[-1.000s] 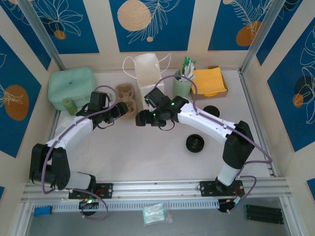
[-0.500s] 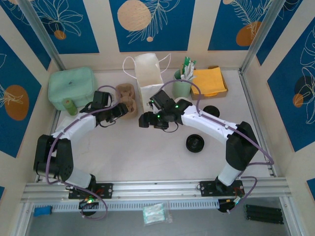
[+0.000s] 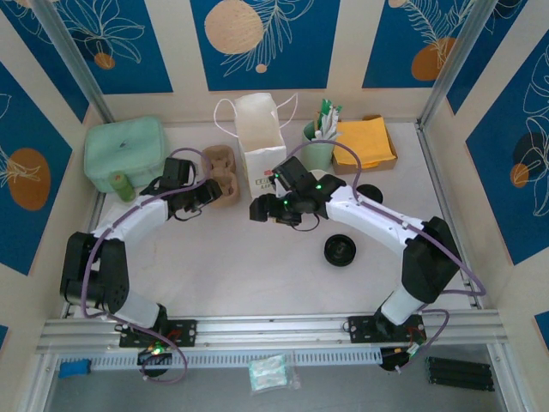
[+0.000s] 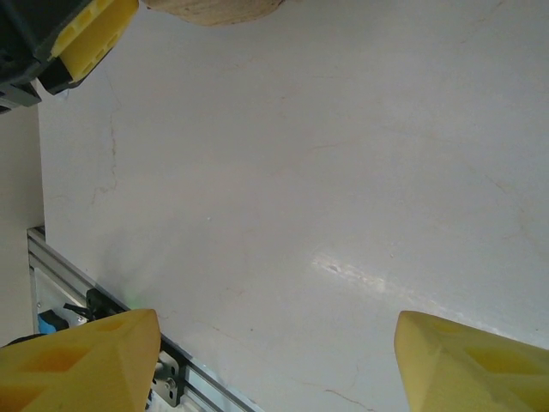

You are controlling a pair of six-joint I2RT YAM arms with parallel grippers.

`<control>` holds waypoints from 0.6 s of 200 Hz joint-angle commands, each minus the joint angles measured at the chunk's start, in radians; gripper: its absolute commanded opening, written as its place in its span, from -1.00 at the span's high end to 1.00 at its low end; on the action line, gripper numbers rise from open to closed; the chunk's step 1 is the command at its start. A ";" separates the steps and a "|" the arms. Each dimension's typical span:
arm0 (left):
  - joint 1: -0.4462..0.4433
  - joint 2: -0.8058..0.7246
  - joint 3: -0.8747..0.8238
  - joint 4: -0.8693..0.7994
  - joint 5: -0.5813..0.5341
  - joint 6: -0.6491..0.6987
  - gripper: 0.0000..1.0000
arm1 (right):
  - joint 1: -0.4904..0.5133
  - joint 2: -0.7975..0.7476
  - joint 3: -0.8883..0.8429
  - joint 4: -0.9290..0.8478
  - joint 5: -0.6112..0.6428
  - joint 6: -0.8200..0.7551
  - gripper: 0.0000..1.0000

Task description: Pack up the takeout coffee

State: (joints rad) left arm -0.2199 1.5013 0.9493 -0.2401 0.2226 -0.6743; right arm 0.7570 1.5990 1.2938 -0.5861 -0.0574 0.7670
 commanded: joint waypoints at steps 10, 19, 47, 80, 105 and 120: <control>0.012 0.020 0.034 -0.004 -0.023 0.027 0.00 | -0.008 -0.028 -0.013 0.015 -0.028 0.009 -0.45; 0.012 0.015 0.032 -0.007 -0.025 0.027 -0.01 | -0.010 -0.028 -0.013 0.016 -0.027 0.009 -0.45; 0.013 -0.009 0.019 -0.015 -0.037 0.031 -0.13 | -0.012 -0.021 -0.011 0.021 -0.034 0.012 -0.45; 0.011 -0.022 0.011 -0.023 -0.057 0.040 -0.24 | -0.010 -0.007 -0.008 0.031 -0.049 0.016 -0.45; 0.014 -0.002 0.018 -0.016 -0.053 0.042 -0.22 | -0.010 0.002 -0.001 0.030 -0.053 0.017 -0.45; 0.015 0.011 0.024 -0.011 -0.051 0.044 -0.18 | -0.009 0.004 0.002 0.029 -0.052 0.017 -0.45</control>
State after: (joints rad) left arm -0.2192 1.5070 0.9569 -0.2474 0.1822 -0.6487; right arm 0.7494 1.5982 1.2938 -0.5602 -0.0834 0.7685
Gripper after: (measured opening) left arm 0.607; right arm 0.724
